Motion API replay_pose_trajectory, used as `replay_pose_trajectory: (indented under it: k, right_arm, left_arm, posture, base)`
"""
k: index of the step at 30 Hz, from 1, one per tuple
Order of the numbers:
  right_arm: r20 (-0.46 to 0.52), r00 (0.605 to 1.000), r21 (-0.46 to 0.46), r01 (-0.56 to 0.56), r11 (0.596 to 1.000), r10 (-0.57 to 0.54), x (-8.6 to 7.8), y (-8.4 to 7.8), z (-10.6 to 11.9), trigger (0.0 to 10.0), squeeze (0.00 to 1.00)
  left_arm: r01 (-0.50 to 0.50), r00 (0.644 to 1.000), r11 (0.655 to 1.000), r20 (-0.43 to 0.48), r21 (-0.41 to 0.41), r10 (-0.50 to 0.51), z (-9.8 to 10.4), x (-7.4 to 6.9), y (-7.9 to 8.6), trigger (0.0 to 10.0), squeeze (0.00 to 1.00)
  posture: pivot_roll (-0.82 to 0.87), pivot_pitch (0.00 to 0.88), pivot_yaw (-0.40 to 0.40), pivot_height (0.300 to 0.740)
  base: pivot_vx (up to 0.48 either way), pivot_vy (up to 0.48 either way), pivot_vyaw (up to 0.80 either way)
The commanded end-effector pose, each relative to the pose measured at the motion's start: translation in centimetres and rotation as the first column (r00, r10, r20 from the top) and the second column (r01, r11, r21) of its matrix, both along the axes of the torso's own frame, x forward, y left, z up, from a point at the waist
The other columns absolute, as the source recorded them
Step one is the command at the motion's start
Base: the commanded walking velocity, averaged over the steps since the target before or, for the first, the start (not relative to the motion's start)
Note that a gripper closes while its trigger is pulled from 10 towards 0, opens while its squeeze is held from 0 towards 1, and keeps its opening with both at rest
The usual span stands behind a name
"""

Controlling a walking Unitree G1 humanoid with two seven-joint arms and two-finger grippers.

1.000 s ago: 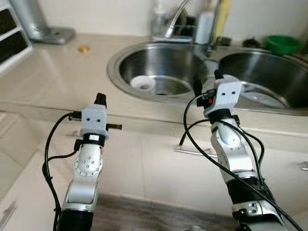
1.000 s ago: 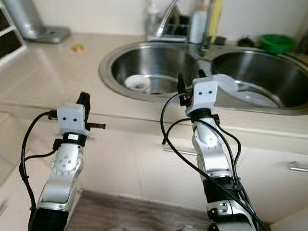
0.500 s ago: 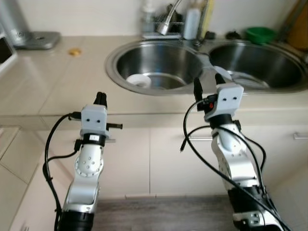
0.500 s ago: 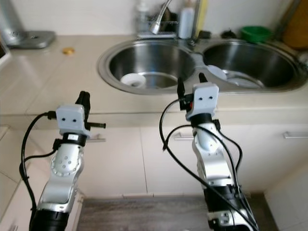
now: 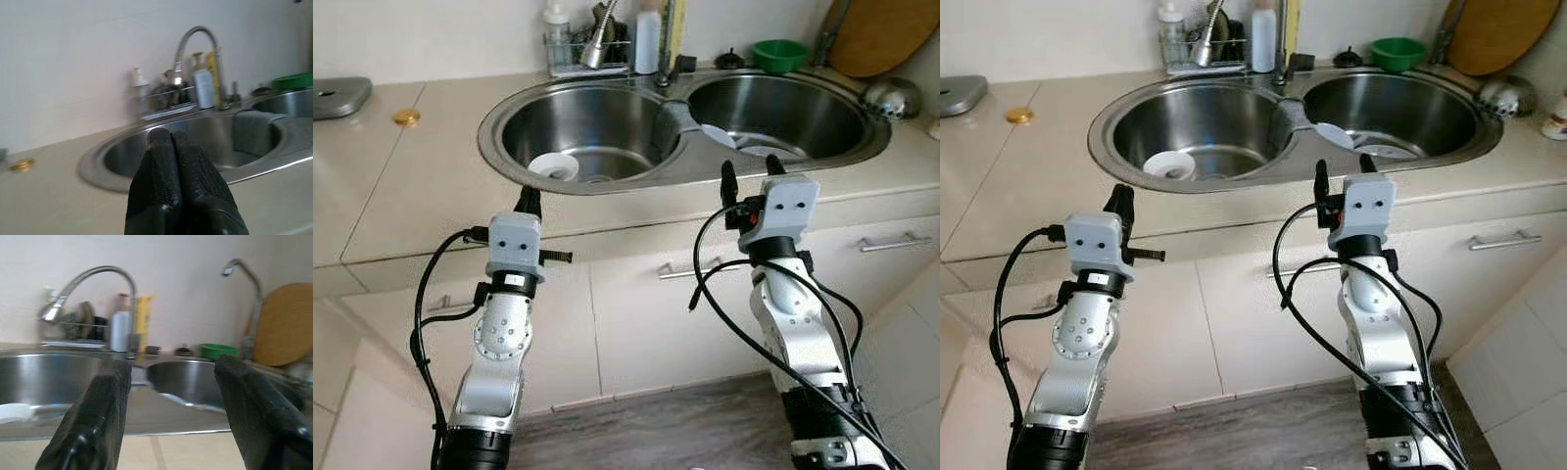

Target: Kitchen organization

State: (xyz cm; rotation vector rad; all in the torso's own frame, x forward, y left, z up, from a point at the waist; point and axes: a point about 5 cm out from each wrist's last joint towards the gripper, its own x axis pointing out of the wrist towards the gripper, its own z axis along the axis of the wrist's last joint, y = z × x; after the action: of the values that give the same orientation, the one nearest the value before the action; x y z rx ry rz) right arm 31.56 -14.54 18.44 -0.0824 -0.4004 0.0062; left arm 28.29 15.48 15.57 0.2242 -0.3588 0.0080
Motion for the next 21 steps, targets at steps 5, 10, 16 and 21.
replay_pose_trajectory:
  k: [5, 10, 16, 21]
  right_arm:
    - [0.002, 0.999, 0.006, 0.038, 0.999, -0.038, -0.08, -0.46, 0.05, 10.0, 0.00]
    - [-0.008, 0.999, 0.016, 0.044, 0.999, -0.044, 0.00, -0.40, -0.14, 10.0, 0.00]
    - [-0.021, 0.998, 0.029, 0.061, 0.998, -0.060, 0.13, -0.61, -0.35, 10.0, 0.00]
    - [-0.030, 0.996, 0.047, 0.083, 0.995, -0.081, 0.26, -0.91, -0.44, 10.0, 0.00]
  left_arm:
    - [0.020, 1.000, 1.000, -0.004, 0.009, -0.020, -0.05, 0.01, -0.36, 10.0, 0.00]
    - [0.018, 1.000, 1.000, 0.002, 0.004, -0.018, -0.05, -0.01, -0.31, 10.0, 0.00]
    - [0.019, 1.000, 1.000, 0.004, -0.002, -0.019, -0.06, -0.07, -0.35, 10.0, 0.00]
    - [0.020, 1.000, 1.000, 0.000, 0.000, -0.020, -0.15, -0.08, -0.45, 10.0, 0.00]
  posture:
    - [0.02, 0.010, 0.006, 0.740]
    - [0.02, 0.009, 0.005, 0.740]
    - [0.02, 0.003, 0.004, 0.740]
    - [0.02, 0.005, 0.004, 0.740]
  base:
    - [0.000, -0.480, -0.80]
    - [0.000, -0.310, -0.80]
    - [0.000, 0.000, -0.80]
    - [0.000, 0.000, -0.80]
